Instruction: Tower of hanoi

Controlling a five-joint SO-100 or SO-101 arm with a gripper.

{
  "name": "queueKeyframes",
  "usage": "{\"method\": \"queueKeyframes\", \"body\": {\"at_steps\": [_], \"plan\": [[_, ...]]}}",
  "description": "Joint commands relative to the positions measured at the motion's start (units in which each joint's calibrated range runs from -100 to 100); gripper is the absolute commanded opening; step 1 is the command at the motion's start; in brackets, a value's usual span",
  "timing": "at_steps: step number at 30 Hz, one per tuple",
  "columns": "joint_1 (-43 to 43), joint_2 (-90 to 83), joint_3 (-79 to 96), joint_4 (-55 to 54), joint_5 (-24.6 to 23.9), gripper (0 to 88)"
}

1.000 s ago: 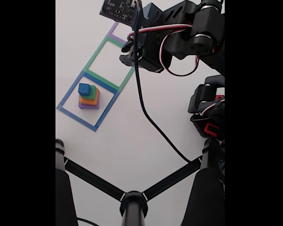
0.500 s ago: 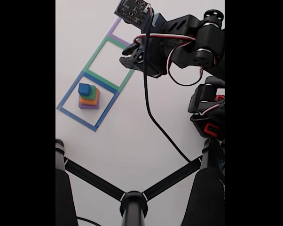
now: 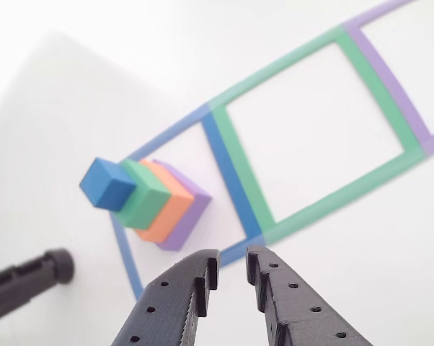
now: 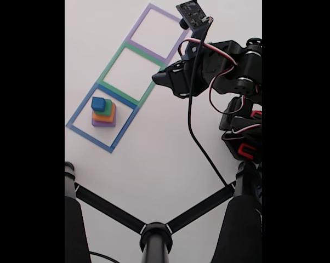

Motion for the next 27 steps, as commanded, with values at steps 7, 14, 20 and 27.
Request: {"method": "queueKeyframes", "body": {"at_steps": [7,14,20,27], "plan": [[5.88,-15.47,17.33,-8.75,-39.24,0.0],[11.29,-20.6,25.6,-9.96,-52.66,0.0],[11.37,-24.28,33.78,-14.33,-63.51,0.0],[10.76,-28.77,43.23,-17.73,-72.51,0.0]]}}
